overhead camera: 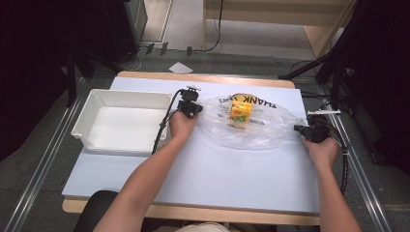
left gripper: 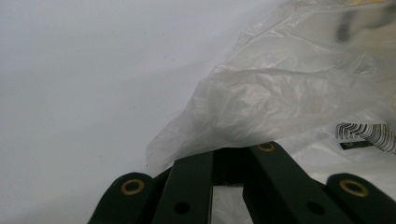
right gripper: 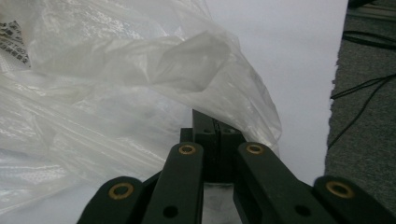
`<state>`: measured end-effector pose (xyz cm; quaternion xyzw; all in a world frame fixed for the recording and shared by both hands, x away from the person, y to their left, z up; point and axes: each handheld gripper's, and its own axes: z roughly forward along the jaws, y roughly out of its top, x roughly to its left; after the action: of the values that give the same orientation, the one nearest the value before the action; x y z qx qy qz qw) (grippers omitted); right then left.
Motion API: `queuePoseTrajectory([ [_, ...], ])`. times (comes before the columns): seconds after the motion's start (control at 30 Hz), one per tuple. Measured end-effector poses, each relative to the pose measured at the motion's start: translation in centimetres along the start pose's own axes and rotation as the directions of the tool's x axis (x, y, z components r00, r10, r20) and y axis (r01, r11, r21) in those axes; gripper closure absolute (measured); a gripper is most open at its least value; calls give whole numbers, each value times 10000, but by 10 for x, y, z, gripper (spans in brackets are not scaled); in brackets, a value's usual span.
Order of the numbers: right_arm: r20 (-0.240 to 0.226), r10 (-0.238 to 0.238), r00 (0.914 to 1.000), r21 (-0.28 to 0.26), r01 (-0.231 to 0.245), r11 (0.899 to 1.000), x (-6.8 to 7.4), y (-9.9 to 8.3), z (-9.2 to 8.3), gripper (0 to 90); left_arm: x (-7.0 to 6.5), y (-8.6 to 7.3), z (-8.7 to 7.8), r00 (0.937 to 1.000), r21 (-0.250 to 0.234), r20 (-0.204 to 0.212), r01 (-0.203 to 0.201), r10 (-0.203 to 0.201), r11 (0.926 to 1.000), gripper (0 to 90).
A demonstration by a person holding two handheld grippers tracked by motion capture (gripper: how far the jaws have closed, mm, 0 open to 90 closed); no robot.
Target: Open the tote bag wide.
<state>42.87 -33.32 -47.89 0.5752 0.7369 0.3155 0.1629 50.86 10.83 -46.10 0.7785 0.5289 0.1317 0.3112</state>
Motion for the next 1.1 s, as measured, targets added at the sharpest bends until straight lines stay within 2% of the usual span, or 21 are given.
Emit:
queuePoseTrajectory([
  [0.07, -80, 199, 9998, 1, -199, 9998, -2, -1, -1, 900, 0, 0, 0, 10000, -11, -31, -80, 80, 10000, 900],
  [0.2, -162, 325, 9993, 72, -324, 9995, -1, 0, -1, 900, -1, 0, 0, 10000, 5, -42, 31, -31, 10000, 900],
  [0.3, -385, 415, 9984, 74, -412, 9991, 0, 1, -4, 900, -1, 0, 0, 9998, 36, 201, 28, -29, 10000, 891],
  [0.47, -532, 150, 9985, -64, -154, 9999, 6, 5, -9, 900, -3, 3, -7, 9997, -9, 237, 46, -46, 10000, 882],
  [0.8, -878, -220, 9959, -280, 196, 9994, 20, 13, -24, 900, -12, 13, -33, 9979, -484, 572, -280, 308, 9984, 864],
  [1.1, -1323, -779, 9881, -598, 705, 9957, 40, 25, -43, 900, -15, 19, -56, 9938, -712, 846, -656, 715, 9953, 836],
])
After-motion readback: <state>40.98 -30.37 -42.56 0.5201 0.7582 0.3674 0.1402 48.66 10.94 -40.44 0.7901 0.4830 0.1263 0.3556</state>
